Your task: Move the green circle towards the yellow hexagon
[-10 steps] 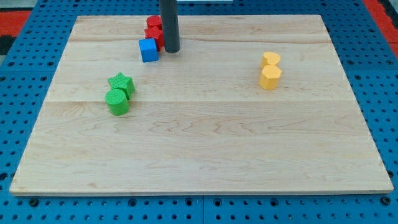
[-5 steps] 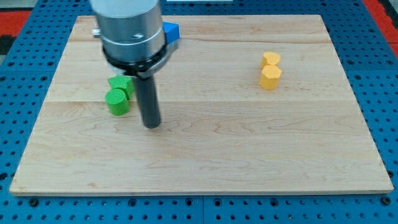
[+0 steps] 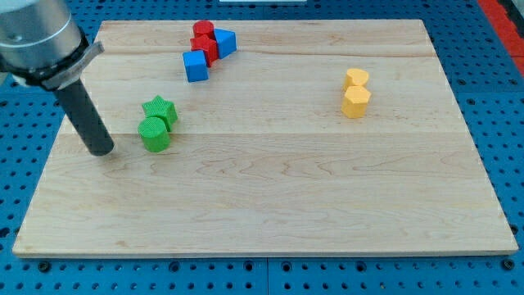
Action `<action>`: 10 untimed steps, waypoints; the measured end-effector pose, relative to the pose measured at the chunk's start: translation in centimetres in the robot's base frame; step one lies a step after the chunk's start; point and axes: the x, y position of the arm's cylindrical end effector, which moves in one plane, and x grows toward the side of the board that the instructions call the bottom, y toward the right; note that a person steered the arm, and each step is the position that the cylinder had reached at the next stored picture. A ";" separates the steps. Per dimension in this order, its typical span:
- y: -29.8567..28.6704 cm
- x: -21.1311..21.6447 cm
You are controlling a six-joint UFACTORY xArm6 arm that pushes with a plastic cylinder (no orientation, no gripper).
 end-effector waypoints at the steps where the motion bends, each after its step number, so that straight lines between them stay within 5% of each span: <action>1: 1.5 -1.3; 10: 25.9 -3.9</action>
